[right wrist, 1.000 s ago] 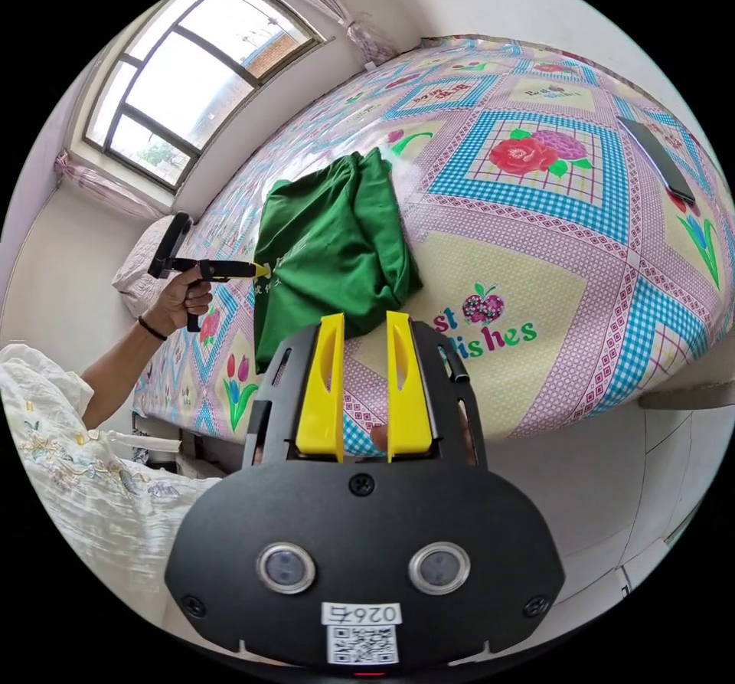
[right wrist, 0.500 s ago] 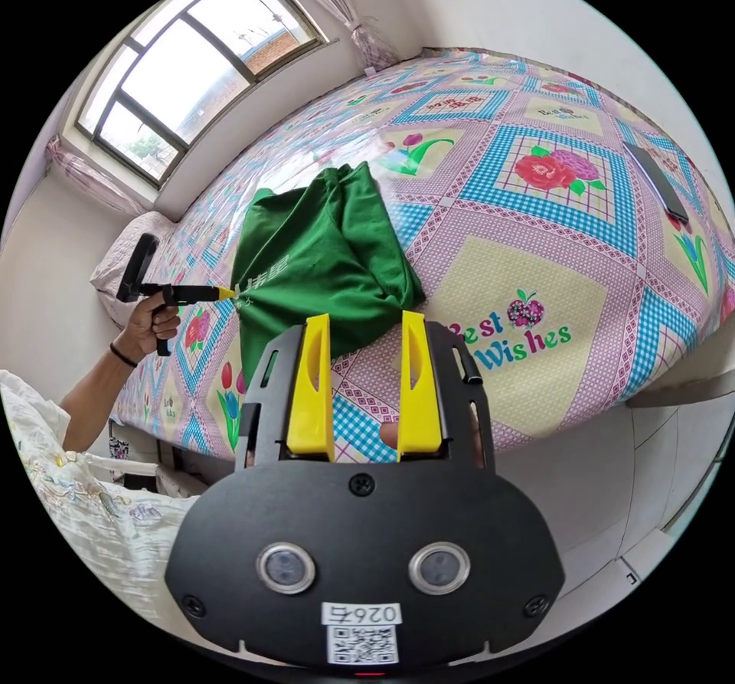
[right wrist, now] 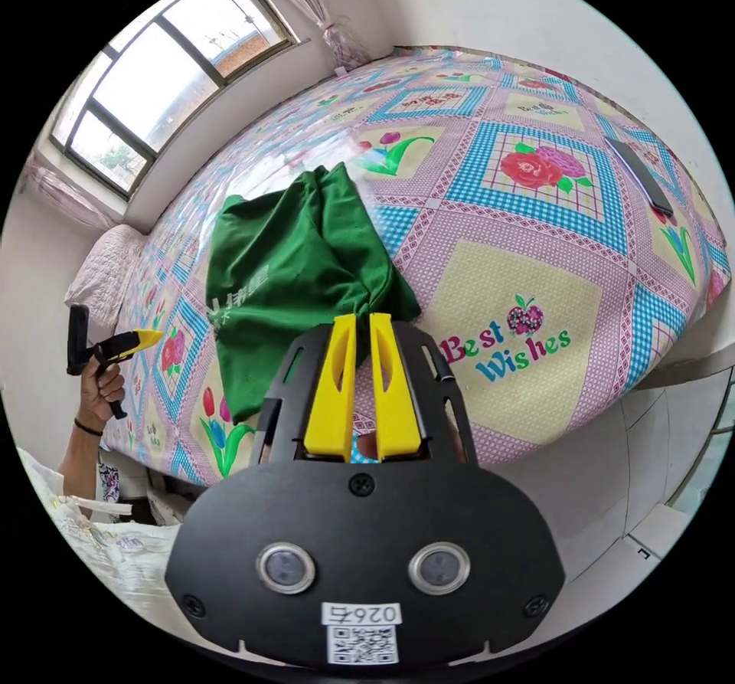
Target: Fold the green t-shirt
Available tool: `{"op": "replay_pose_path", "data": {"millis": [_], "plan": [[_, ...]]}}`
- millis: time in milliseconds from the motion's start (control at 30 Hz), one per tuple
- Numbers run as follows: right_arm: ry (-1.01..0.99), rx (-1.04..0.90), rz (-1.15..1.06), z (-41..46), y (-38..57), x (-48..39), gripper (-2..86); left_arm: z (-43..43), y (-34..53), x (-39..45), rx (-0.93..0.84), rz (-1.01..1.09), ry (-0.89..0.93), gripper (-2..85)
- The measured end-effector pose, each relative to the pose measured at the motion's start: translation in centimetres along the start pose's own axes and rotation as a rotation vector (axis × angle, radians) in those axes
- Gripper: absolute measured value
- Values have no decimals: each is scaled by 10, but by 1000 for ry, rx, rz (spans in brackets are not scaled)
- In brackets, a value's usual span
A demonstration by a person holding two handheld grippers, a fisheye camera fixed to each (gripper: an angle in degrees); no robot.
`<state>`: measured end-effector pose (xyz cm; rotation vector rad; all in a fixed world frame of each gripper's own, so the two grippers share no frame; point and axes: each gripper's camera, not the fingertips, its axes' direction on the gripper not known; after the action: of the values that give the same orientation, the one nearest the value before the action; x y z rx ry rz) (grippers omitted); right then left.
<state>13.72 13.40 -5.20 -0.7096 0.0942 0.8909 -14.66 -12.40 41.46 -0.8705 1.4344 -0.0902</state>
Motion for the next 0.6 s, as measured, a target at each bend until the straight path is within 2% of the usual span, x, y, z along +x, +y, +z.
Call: {"op": "replay_pose_path", "data": {"millis": [100, 233, 367, 600], "plan": [[-81, 42, -44, -14, -4, -24, -9, -20, 13, -3, 26, -2, -38, 91], [-374, 14, -148, -13, -9, -75, -10, -50, 33, -11, 73, -27, -89, 87], [-551, -140, -377, 16, -4, -161, -10, -73, 51, -22, 117, -69, -121, 84], [-669, -500, -858, 70, 38, -298, 10, -87, 62, -36, 156, -131, -152, 86]]}}
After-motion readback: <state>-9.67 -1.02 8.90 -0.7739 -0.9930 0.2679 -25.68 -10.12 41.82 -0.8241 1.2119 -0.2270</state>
